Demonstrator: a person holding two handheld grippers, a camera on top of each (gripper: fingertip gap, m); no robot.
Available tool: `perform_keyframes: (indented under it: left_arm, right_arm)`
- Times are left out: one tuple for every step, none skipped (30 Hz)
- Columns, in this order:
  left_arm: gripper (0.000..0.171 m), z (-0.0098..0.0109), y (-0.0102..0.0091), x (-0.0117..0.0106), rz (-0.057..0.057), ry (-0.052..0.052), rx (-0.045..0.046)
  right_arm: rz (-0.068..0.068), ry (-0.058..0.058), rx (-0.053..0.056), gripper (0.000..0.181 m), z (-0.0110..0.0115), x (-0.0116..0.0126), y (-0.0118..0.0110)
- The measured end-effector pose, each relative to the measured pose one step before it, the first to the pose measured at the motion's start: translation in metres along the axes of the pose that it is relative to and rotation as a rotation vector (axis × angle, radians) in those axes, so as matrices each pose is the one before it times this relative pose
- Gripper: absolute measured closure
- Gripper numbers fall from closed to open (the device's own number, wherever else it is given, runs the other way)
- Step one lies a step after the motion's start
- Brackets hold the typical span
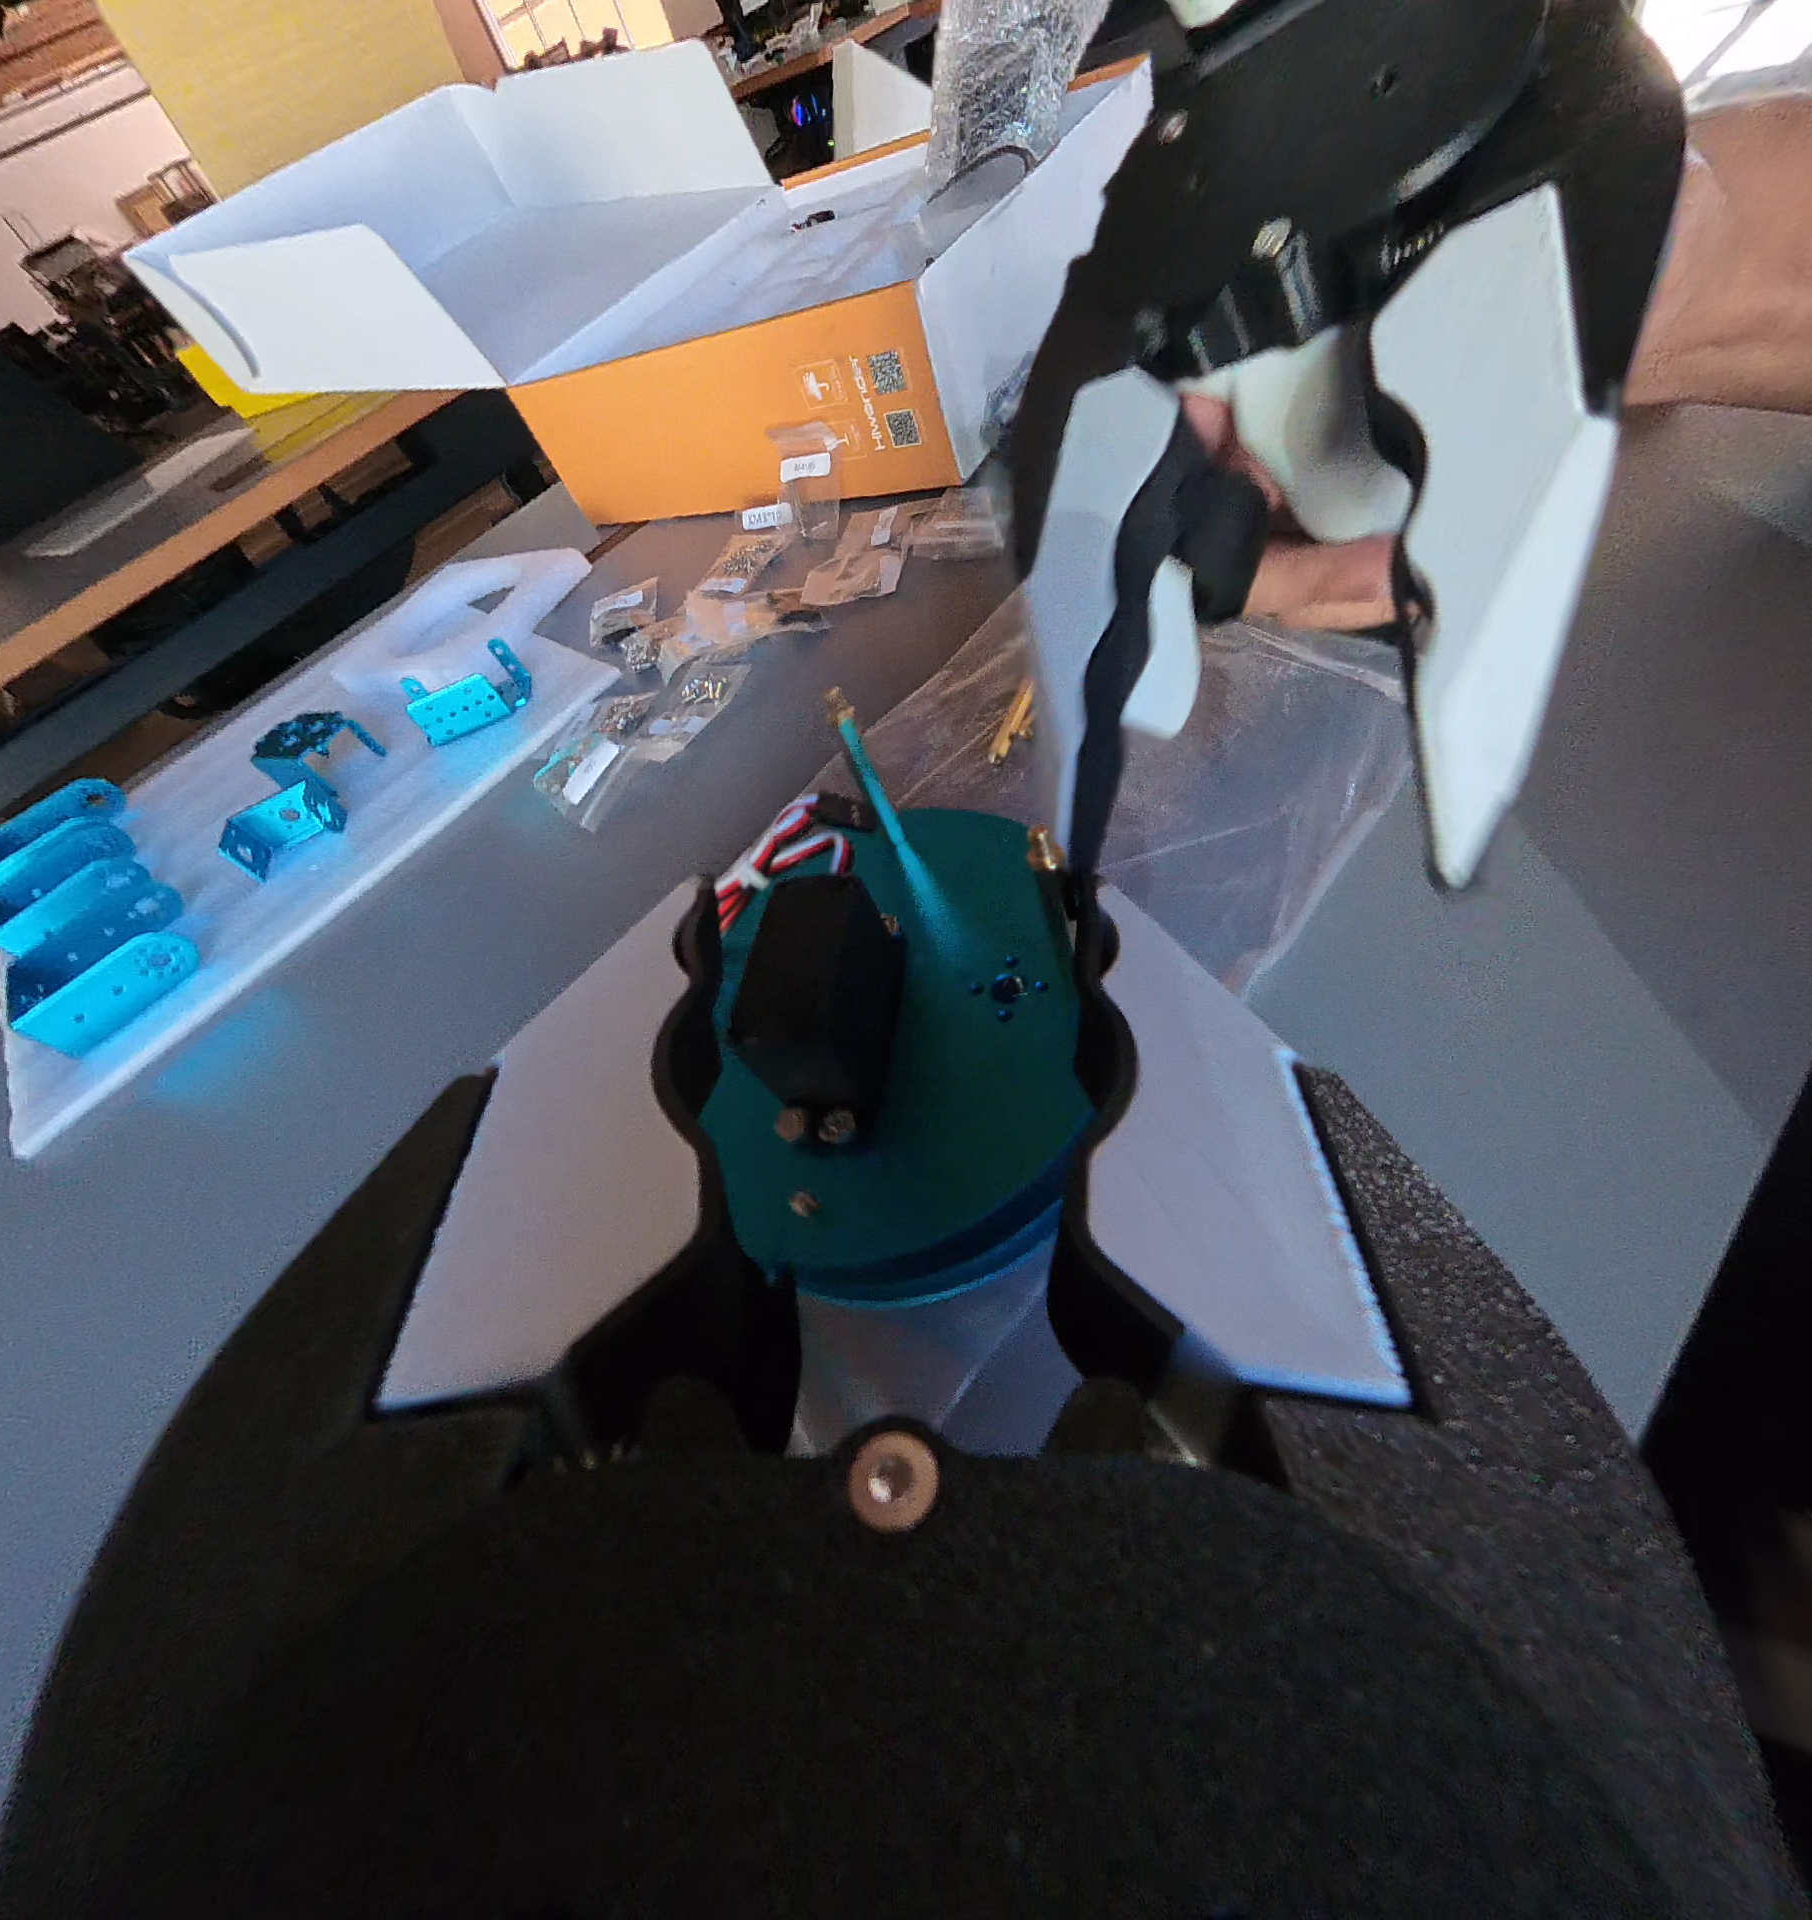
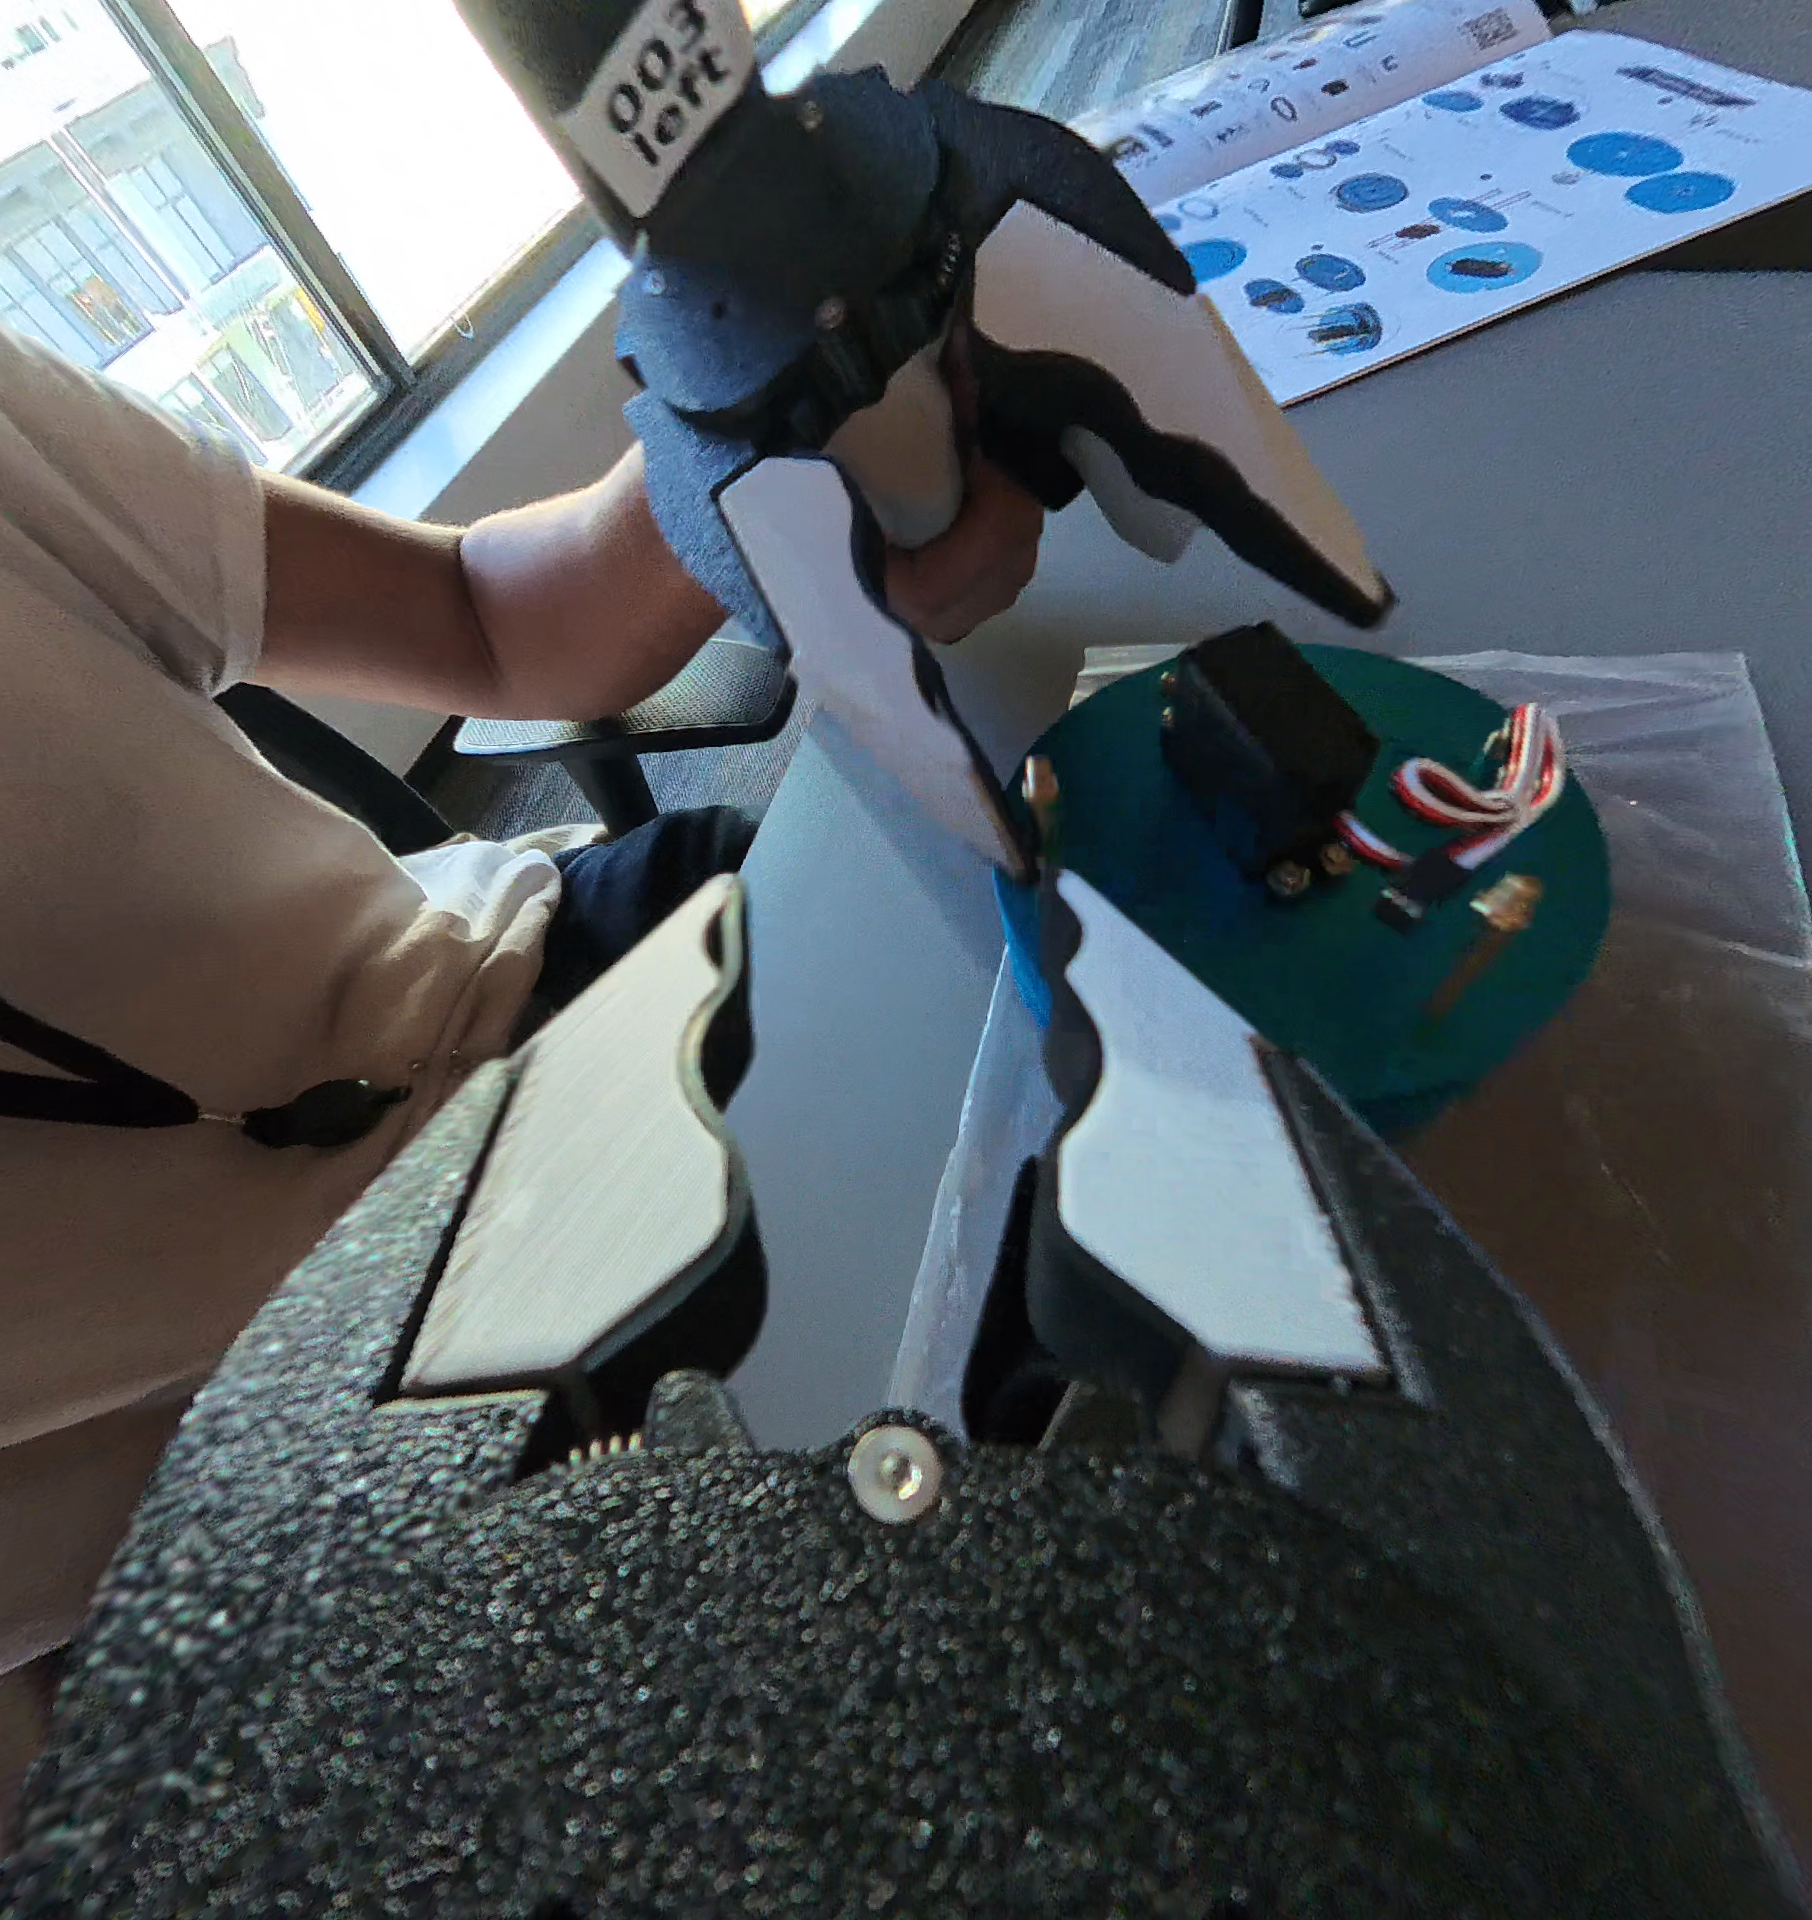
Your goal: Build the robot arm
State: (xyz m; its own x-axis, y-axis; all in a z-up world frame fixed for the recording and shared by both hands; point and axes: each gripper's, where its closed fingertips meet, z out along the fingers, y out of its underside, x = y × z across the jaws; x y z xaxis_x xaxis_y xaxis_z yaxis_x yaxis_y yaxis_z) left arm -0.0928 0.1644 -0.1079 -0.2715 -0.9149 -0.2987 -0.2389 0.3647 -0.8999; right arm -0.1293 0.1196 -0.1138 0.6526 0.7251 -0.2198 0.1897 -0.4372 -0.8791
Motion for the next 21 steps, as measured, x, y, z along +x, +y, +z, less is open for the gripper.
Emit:
perform_keyframes:
  left_arm:
    - [0.105, -0.00535, 0.00263, -0.00160, -0.0109, -0.0022, 0.00047]
    - [0.108, -0.00407, 0.00114, -0.00064, 0.0022, -0.0071, 0.00101]
    - [0.109, -0.00212, -0.00147, 0.00214, 0.0055, 0.0025, 0.00915]
    - [0.109, 0.00021, -0.00323, 0.00535, 0.0003, 0.0217, 0.01191]
    - [0.109, 0.00207, -0.00280, 0.00456, 0.0025, 0.0188, 0.00377]
    - [0.108, 0.00249, -0.00127, 0.00226, 0.0139, 0.0058, -0.00476]
    - [0.108, 0.00196, -0.00019, 0.00041, 0.0179, -0.0035, -0.00963]
    - [0.108, 0.00030, 0.00010, -0.00035, 0.0132, -0.0045, -0.00856]
    - [0.108, -0.00100, 0.00038, -0.00069, 0.0087, -0.0033, -0.00442]
    - [0.109, -0.00102, 0.00104, -0.00204, 0.0063, -0.0089, -0.00478]
    - [0.109, -0.00029, 0.00200, -0.00283, 0.0047, -0.0111, -0.00745]
    - [0.109, 0.00044, 0.00209, -0.00233, 0.0005, -0.0047, -0.00502]
    - [0.109, 0.00081, 0.00192, -0.00165, -0.0049, 0.0017, 0.00045]
    - [0.107, 0.00069, 0.00235, -0.00233, -0.0042, -0.0001, 0.00139]
    - [0.101, -0.00071, 0.00265, -0.00225, -0.0026, 0.0084, 0.00366]
    - [0.094, -0.00287, 0.00255, -0.00345, -0.0151, 0.0086, 0.00453]
    - [0.089, -0.00455, 0.00316, -0.00429, -0.0270, 0.0042, -0.00014]
    - [0.093, -0.00578, 0.00268, -0.00281, -0.0241, 0.0019, 0.00229]
    - [0.105, -0.00634, 0.00102, -0.00258, -0.0112, -0.0111, 0.01039]
    - [0.105, -0.00531, -0.00091, -0.00014, -0.0056, -0.0053, 0.01657]
    - [0.105, -0.00291, -0.00209, 0.00442, -0.0112, 0.0197, 0.01600]
  right_arm:
    - [-0.0048, 0.0188, 0.0167, 0.129, -0.00637, 0.00221, -0.00129]
    - [-0.0090, 0.0315, 0.0076, 0.127, -0.00393, 0.00531, -0.00137]
    - [-0.0045, 0.0193, 0.0009, 0.123, -0.00042, 0.00420, -0.00140]
    - [0.0049, -0.0060, 0.0026, 0.120, 0.00334, 0.00060, -0.00229]
    - [0.0067, -0.0193, -0.0025, 0.118, 0.00673, -0.00189, -0.00165]
    - [-0.0023, -0.0143, -0.0137, 0.116, 0.00913, -0.00212, 0.00001]
    - [-0.0150, -0.0005, -0.0244, 0.113, 0.00928, -0.00125, 0.00138]
    - [-0.0213, 0.0103, -0.0155, 0.110, 0.00740, -0.00071, 0.00034]
    - [-0.0196, 0.0098, -0.0079, 0.109, 0.00515, -0.00051, -0.00015]
    - [-0.0096, 0.0065, -0.0026, 0.108, 0.00368, -0.00026, -0.00038]
    - [-0.0014, -0.0087, -0.0010, 0.107, 0.00253, -0.00181, 0.00000]
    - [0.0049, -0.0191, 0.0015, 0.109, 0.00125, -0.00306, 0.00031]
    - [0.0062, -0.0123, 0.0045, 0.111, -0.00013, -0.00213, 0.00005]
    - [0.0072, -0.0050, 0.0036, 0.110, -0.00139, -0.00095, 0.00053]
    - [0.0122, -0.0066, 0.0005, 0.110, -0.00289, -0.00127, 0.00098]
    - [0.0119, -0.0017, 0.0048, 0.110, -0.00409, -0.00067, 0.00072]
    - [0.0051, 0.0036, 0.0082, 0.112, -0.00488, -0.00020, 0.00092]
    - [-0.0037, 0.0026, 0.0077, 0.122, -0.00527, -0.00026, 0.00100]
    - [-0.0026, 0.0118, 0.0125, 0.123, -0.00467, 0.00175, -0.00060]
    - [-0.0017, 0.0198, 0.0029, 0.118, -0.00270, 0.00373, -0.00056]
    - [-0.0047, 0.0122, 0.0053, 0.116, -0.00041, 0.00332, -0.00175]
